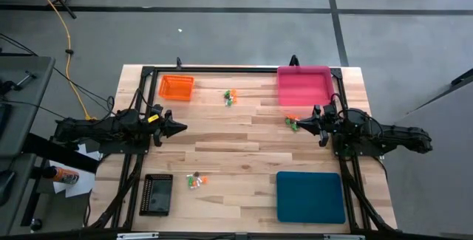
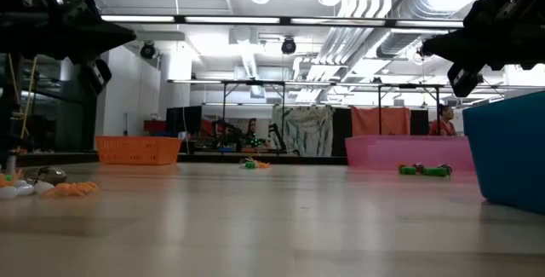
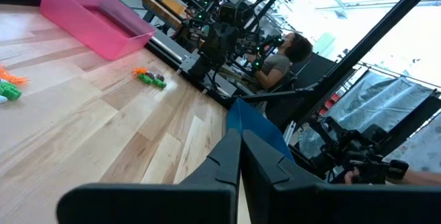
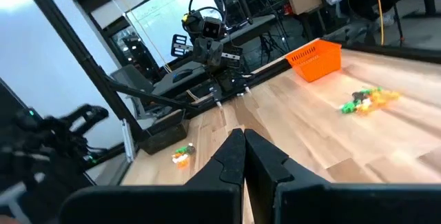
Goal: Sort Halloween decoration
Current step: Put the orange spider toy into the pink bin
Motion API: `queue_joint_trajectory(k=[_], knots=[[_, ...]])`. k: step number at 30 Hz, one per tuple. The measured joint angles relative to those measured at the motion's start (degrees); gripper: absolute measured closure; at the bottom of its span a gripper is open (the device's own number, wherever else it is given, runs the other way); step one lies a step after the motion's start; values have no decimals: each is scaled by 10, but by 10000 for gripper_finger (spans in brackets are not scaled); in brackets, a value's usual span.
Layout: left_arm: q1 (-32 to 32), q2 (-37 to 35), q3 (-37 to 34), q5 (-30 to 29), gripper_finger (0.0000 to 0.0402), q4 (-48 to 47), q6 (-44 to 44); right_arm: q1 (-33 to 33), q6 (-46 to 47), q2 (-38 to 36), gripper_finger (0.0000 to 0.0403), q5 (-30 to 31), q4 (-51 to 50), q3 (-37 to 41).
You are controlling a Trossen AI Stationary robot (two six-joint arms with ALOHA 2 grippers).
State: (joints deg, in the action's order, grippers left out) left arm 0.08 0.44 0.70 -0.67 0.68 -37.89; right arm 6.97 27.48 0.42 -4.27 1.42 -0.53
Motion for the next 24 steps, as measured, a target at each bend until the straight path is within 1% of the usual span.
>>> queue_joint_trajectory(k=[2, 3, 4, 7, 9, 12, 14, 15, 20, 22, 24], knots=[[0, 0, 0, 0, 401, 0, 0, 0, 37, 0, 402, 4, 1, 0], [0, 0, 0, 0, 401, 0, 0, 0, 75, 0, 402, 13, 4, 0], [0, 0, 0, 0, 401, 0, 0, 0, 125, 0, 402, 32, 13, 0], [0, 0, 0, 0, 401, 0, 0, -1, 282, 2, 402, 113, 55, 0], [0, 0, 0, 0, 401, 0, 0, -6, 305, 16, 402, 139, 120, 0], [0, 0, 0, 0, 401, 0, 0, -21, 262, 75, 402, 161, 265, -8], [0, 0, 0, 0, 401, 0, 0, -33, 208, 138, 402, 169, 323, -45], [0, 0, 0, 0, 401, 0, 0, -37, 179, 173, 402, 172, 331, -72], [0, 0, 0, 0, 401, 0, 0, -43, 63, 391, 402, 174, 277, -240], [0, 0, 0, 0, 401, 0, 0, -37, 26, 477, 402, 176, 231, -310], [0, 0, 0, 0, 401, 0, 0, -25, 11, 561, 402, 176, 162, -384]])
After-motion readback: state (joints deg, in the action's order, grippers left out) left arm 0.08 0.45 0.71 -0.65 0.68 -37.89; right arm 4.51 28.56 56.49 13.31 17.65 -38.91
